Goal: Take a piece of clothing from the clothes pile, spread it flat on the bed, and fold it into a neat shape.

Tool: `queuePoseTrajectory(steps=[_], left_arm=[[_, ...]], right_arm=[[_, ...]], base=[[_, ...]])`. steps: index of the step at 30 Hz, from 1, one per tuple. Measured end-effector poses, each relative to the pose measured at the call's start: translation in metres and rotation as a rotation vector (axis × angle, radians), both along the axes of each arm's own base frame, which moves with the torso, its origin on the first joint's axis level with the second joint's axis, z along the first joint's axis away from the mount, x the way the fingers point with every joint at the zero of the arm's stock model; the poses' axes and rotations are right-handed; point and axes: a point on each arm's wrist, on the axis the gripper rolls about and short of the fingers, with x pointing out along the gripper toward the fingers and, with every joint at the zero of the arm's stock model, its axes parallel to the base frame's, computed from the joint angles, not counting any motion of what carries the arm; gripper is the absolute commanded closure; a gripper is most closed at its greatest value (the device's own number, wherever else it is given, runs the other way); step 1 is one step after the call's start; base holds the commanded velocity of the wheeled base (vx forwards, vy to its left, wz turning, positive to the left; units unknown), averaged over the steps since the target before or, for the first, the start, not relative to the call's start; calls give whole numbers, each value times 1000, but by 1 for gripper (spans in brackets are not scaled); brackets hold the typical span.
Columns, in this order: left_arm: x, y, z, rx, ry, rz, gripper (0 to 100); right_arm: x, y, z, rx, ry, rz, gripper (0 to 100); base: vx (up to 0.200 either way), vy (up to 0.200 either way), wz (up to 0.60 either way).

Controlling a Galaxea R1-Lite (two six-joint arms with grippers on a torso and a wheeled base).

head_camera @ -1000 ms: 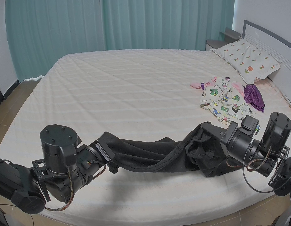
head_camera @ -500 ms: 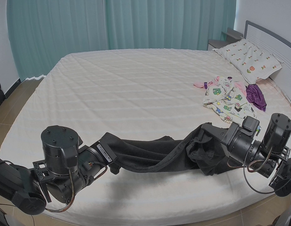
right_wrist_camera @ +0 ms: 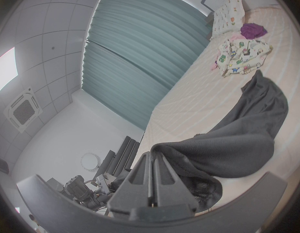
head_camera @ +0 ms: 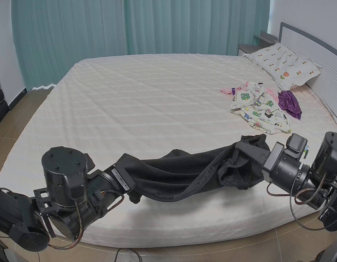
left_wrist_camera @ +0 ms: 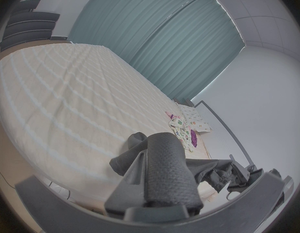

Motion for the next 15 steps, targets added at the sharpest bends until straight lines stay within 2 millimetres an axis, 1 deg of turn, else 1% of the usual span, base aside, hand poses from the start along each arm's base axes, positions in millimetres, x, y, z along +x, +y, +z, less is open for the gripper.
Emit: queuePoseTrajectory(steps=[1, 4, 7, 10, 15], left_arm=[[-1, 0, 1, -1, -2, -1, 100], [-7, 5, 12, -10, -34, -9, 100], [-15, 12, 25, -12, -66, -18, 100], [-21, 17, 41, -27, -103, -22, 100], [-28, 25, 75, -58, -152, -21, 100]], right_arm=[[-2, 0, 1, 0, -7, 4, 100], [-12, -2, 11, 5, -56, 31, 100], [-25, -6, 24, 25, -121, 59, 100], [-36, -11, 43, 64, -196, 93, 100], [-50, -20, 84, 125, -296, 126, 100]], base=[[-200, 0, 0], [0, 0, 0], [0, 0, 0], [0, 0, 0], [0, 0, 0]])
